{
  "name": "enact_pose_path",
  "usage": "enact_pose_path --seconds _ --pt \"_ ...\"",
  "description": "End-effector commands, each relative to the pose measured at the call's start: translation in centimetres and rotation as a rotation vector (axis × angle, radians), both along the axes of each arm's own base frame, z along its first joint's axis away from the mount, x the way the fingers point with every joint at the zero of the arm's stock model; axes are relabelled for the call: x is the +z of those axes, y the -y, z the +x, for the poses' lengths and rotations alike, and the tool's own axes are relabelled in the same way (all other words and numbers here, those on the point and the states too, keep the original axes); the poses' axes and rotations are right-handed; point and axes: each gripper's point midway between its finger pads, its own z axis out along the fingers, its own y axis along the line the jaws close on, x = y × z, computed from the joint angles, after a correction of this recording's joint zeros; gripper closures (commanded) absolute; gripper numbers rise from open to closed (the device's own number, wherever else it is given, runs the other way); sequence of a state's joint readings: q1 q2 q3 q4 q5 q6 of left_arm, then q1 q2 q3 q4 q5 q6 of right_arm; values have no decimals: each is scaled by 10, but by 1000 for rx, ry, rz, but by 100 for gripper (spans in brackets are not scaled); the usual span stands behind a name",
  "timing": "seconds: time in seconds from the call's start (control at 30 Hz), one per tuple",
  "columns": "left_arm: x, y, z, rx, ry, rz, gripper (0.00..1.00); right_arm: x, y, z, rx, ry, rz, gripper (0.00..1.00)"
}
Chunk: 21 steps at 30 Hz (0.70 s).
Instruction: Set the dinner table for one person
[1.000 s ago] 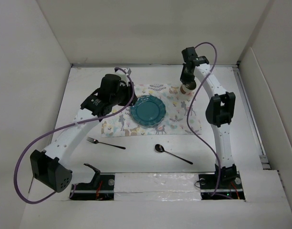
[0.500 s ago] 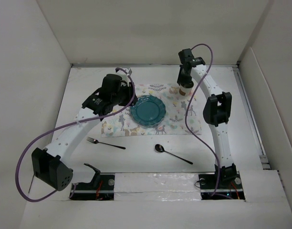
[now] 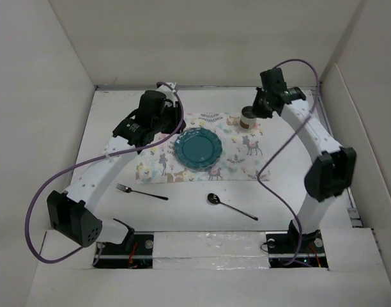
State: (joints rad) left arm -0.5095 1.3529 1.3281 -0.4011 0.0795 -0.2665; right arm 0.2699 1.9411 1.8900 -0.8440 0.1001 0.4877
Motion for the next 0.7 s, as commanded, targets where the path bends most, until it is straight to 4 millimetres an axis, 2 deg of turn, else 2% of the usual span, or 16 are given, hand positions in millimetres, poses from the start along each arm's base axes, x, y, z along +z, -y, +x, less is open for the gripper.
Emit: enact_pose_path --seconds 0.0,0.03,0.07,0.1,0.13,0.17,0.2,0.23,0.27,0.3,0.33,0.37,0.47,0.5,0.67 --pt "36 6 8 -18 88 -34 73 44 -24 -50 98 148 122 100" --pt "38 6 11 -17 97 -28 85 -4 -27 -87 126 29 124 100" --pt "41 6 13 -17 105 -24 91 5 -43 -119 198 35 159 100" --pt "49 4 16 -7 120 -32 96 -9 -49 -142 229 -11 168 100" --pt "53 2 20 0 127 -34 100 -43 -49 -177 224 -117 164 100" --pt "58 3 21 -4 136 -41 100 -41 -63 -204 280 -129 183 100" --pt "69 5 23 -9 156 -55 100 -49 -66 -223 300 -164 186 100" --pt "71 4 26 -3 158 -56 100 -66 -64 -246 290 -237 173 93" --pt "75 4 28 -2 167 -60 100 -69 -66 -261 306 -244 151 83" --pt "84 5 29 -2 184 -68 100 -74 -66 -270 312 -267 146 64" --pt "89 6 31 -6 195 -73 96 -88 -61 -287 322 -317 102 51" --pt "89 6 31 -6 196 -73 96 -90 -61 -287 321 -324 98 46" --pt "93 8 32 -9 204 -77 93 -99 -66 -300 369 -380 35 37" --pt "92 7 32 -10 201 -77 92 -110 -66 -307 378 -434 -12 36" --pt "95 5 26 -9 213 -86 92 -131 -67 -320 460 -513 -168 36"
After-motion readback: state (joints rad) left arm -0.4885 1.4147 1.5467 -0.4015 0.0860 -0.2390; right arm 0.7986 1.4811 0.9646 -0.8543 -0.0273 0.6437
